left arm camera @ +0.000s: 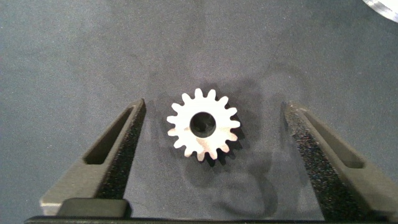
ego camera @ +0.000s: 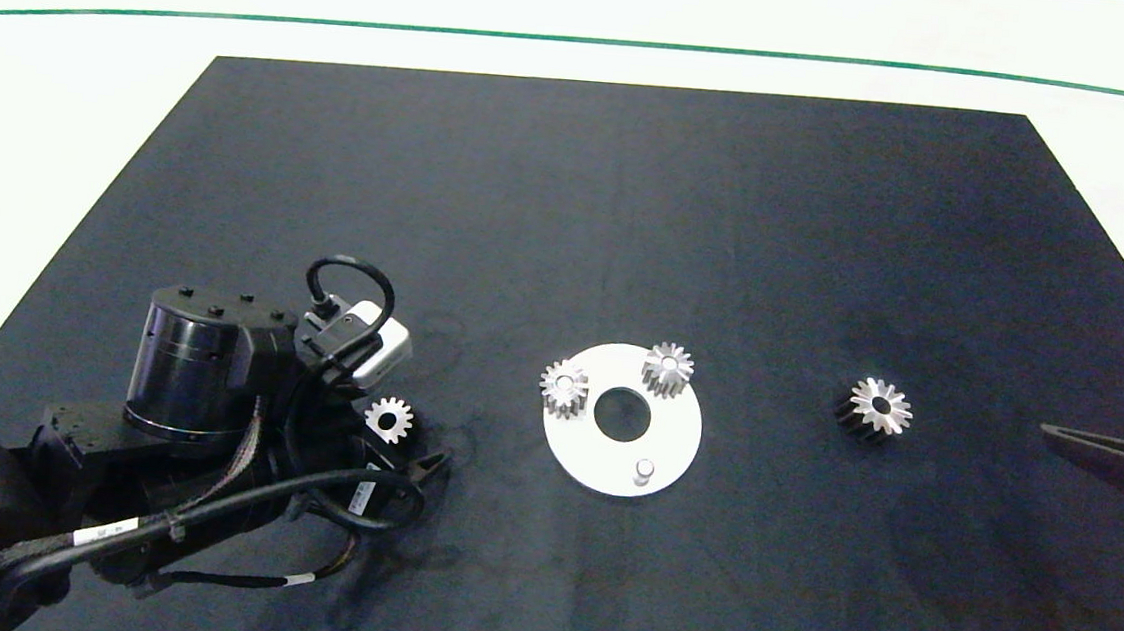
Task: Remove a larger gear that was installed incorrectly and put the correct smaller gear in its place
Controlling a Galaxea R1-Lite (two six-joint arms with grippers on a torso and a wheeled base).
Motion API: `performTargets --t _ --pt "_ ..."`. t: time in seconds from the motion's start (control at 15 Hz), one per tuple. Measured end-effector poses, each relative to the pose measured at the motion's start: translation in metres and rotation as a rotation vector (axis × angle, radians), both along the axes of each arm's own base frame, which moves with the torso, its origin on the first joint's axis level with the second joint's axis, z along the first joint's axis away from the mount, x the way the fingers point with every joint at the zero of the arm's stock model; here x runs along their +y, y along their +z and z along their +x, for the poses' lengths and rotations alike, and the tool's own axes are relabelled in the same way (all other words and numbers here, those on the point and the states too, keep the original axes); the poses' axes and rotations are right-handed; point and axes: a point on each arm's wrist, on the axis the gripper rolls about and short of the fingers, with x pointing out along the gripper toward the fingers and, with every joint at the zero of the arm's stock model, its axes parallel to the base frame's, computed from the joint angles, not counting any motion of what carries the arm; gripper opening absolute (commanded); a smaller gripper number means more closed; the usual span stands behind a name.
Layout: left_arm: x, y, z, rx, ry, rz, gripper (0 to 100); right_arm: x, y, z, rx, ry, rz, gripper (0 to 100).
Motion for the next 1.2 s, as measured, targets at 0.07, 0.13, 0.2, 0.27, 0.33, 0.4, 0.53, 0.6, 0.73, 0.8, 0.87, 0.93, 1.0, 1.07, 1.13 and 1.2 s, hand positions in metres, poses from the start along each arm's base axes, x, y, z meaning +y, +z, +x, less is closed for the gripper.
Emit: performTargets --t 0.07,0.13,0.2,0.27,0.33,0.4,0.53,0.6,0.73,0.8,0.87,0.93,1.0,1.07,1.13,1.2 --pt "0.0 -0.0003 -0.0002 0.0 0.0 0.002 84 0.0 0.0 0.0 0.0 0.0 0.0 100" --pt "-0.0001 -0.0006 -0.0003 0.001 0.0 0.004 81 0.0 0.0 0.0 0.0 0.0 -0.001 100" --pt "-0.0003 -0.0006 -0.0004 0.0 0.002 0.007 80 -0.0001 0.0001 0.0 0.0 0.0 0.0 100" --pt "-0.0002 -0.0011 -0.0007 0.0 0.004 0.009 78 -0.0001 0.0001 0.0 0.0 -0.001 0.0 100" --pt "-0.0001 -0.0015 -0.0009 0.001 0.004 0.01 75 -0.0001 0.0001 0.0 0.0 -0.001 0.0 100" --pt "-0.0001 -0.0016 -0.001 0.002 0.004 0.01 74 -0.0001 0.0003 0.0 -0.002 -0.001 0.0 100" --pt "-0.0001 -0.0016 -0.001 0.002 0.005 0.011 69 -0.0001 0.0003 0.0 -0.001 -0.001 0.0 100" --pt "-0.0001 -0.0014 -0.001 0.001 0.005 0.011 68 0.0 0.0004 0.0 -0.001 0.0 0.0 100" --pt "-0.0006 -0.0011 -0.001 0.0 0.004 0.01 63 0.0 0.0002 0.0 0.0 0.0 0.0 100" --pt "-0.0007 -0.0013 -0.001 0.001 0.004 0.01 62 0.0 0.0001 0.0 0.0 0.0 0.0 100" --pt "-0.001 -0.0018 -0.0008 0.001 0.003 0.01 60 -0.0001 0.0 0.0 0.0 0.0 0.0 100" --pt "-0.0015 -0.0019 0.0 -0.002 0.003 0.008 57 -0.0001 -0.0001 0.0 0.001 -0.001 0.0 100" --pt "-0.0019 -0.0021 0.0007 -0.01 0.003 0.003 56 -0.0001 -0.0001 0.0 0.001 -0.001 0.0 100" --pt "-0.0024 -0.0032 0.001 -0.011 0.002 0.003 54 -0.0001 -0.0001 0.0 0.001 0.0 0.0 100" --pt "-0.0025 -0.0042 0.0013 -0.009 0.003 0.004 51 -0.0001 -0.0003 0.0 0.001 -0.001 0.0 100" --pt "-0.0028 -0.0053 0.0014 -0.005 0.002 0.007 50 0.0 -0.0003 0.0 0.002 0.001 0.001 100"
